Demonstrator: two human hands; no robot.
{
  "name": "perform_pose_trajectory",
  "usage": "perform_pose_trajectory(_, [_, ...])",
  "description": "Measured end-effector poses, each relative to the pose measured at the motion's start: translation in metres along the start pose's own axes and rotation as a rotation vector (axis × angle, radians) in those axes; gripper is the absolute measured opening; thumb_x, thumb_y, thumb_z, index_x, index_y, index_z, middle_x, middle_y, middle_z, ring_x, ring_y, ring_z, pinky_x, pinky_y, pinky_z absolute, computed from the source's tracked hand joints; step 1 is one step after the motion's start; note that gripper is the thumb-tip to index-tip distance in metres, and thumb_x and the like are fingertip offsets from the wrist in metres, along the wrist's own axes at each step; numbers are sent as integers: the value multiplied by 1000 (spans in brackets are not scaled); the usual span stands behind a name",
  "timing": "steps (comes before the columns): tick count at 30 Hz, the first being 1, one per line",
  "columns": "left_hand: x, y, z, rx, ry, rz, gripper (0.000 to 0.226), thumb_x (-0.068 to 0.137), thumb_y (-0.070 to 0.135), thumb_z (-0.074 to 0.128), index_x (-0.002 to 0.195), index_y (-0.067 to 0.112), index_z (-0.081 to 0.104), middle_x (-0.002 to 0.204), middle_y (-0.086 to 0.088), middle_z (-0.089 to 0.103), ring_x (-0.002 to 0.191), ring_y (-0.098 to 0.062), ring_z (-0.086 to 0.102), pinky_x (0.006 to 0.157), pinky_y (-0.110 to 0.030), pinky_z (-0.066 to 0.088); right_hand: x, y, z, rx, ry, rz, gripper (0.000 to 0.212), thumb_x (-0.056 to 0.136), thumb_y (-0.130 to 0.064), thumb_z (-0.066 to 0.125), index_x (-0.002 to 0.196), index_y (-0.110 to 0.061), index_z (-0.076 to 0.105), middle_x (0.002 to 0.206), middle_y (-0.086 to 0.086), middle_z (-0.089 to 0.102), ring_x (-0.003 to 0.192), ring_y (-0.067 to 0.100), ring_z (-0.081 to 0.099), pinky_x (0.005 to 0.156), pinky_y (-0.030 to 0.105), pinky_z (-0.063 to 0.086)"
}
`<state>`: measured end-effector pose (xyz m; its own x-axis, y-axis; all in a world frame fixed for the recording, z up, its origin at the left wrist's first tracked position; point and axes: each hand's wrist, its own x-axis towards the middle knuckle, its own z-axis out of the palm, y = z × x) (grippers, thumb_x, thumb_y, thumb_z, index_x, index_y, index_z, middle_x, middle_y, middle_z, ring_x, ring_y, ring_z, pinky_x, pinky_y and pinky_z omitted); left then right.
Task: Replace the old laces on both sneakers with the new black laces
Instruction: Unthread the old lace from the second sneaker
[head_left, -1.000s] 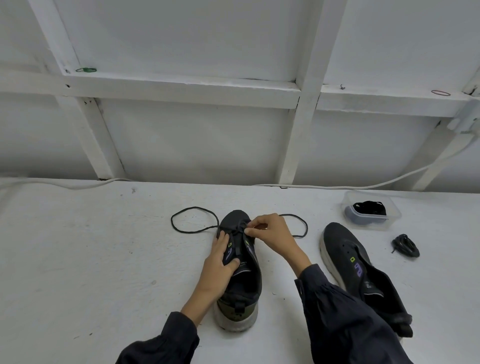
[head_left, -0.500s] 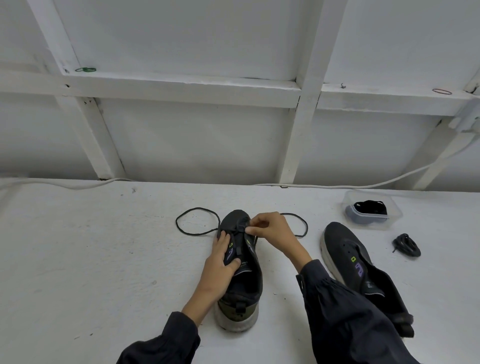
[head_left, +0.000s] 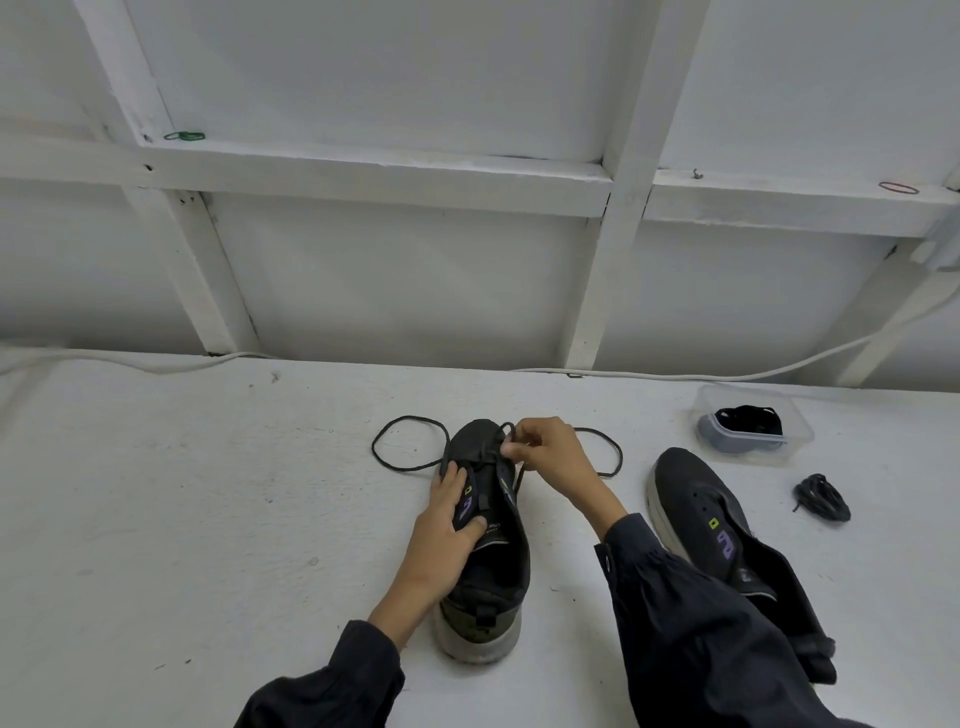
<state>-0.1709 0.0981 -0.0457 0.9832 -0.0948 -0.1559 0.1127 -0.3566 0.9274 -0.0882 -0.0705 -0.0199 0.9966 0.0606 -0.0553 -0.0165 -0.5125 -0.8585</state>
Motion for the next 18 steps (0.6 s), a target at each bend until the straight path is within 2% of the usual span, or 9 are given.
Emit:
perform_pose_trajectory(2, [0, 0, -1, -2, 1, -4, 69, 94, 6, 58, 153, 19, 24, 163, 5, 13, 149, -11, 16, 120, -27, 17, 3, -3, 0, 143, 116, 61, 11, 92, -15, 62, 83, -9, 61, 78, 10, 74, 69, 30, 72, 76, 52, 58])
perform_pose_trajectory(4, [0, 0, 0, -2, 3, -8, 70, 94, 6, 58, 153, 18, 23, 163, 4, 13, 149, -12, 15, 121, -31, 17, 2, -6, -2, 212, 179, 95, 15, 93, -20, 63, 85, -8, 60, 78, 11, 74, 61, 29, 70, 68, 48, 59])
perform_pose_trajectory(7, [0, 1, 0, 6, 9, -12, 70, 95, 7, 58, 153, 18, 22, 163, 4, 13, 149, -13, 14, 121, -32, 18, -4, -5, -3, 40, 3, 75, 32, 80, -34, 78, 83, -5, 66, 74, 9, 73, 55, 22, 68, 50, 31, 51])
perform_pose_trajectory(10, [0, 1, 0, 6, 5, -16, 70, 95, 7, 57, 154, 18, 22, 163, 4, 13, 149, -13, 14, 121, -32, 18, -3, -1, -3, -16, -66, 26, 22, 78, -24, 82, 74, -7, 69, 71, 8, 72, 56, 20, 67, 49, 27, 48])
perform_pose_trajectory(12, [-1, 1, 0, 1, 1, -11, 70, 95, 7, 57, 154, 18, 22, 163, 4, 12, 149, -11, 13, 121, -29, 16, 1, -3, -6, 52, 39, 12, 16, 84, -19, 75, 73, -9, 68, 67, 3, 70, 53, 21, 66, 50, 28, 47])
perform_pose_trajectory(15, [-1, 2, 0, 0, -4, -16, 69, 95, 7, 57, 154, 18, 22, 163, 5, 11, 149, -11, 14, 120, -27, 16, 3, -7, -12, 348, 273, 70, 15, 92, -15, 65, 82, -4, 63, 69, 8, 65, 47, 22, 58, 43, 24, 42])
perform_pose_trajectory(16, [-1, 2, 0, 3, -5, -19, 70, 95, 8, 57, 154, 18, 21, 163, 6, 11, 149, -12, 15, 120, -28, 16, 2, -8, -13, 383, 274, 86, 17, 93, -17, 65, 84, -3, 63, 70, 9, 64, 46, 21, 57, 42, 24, 41])
perform_pose_trajectory(18, [-1, 2, 0, 5, -4, -21, 70, 95, 8, 57, 154, 18, 20, 163, 5, 11, 149, -12, 15, 120, -28, 17, -3, -7, -11, 327, 141, 105, 24, 89, -23, 71, 85, 0, 66, 70, 7, 66, 46, 18, 57, 40, 22, 39])
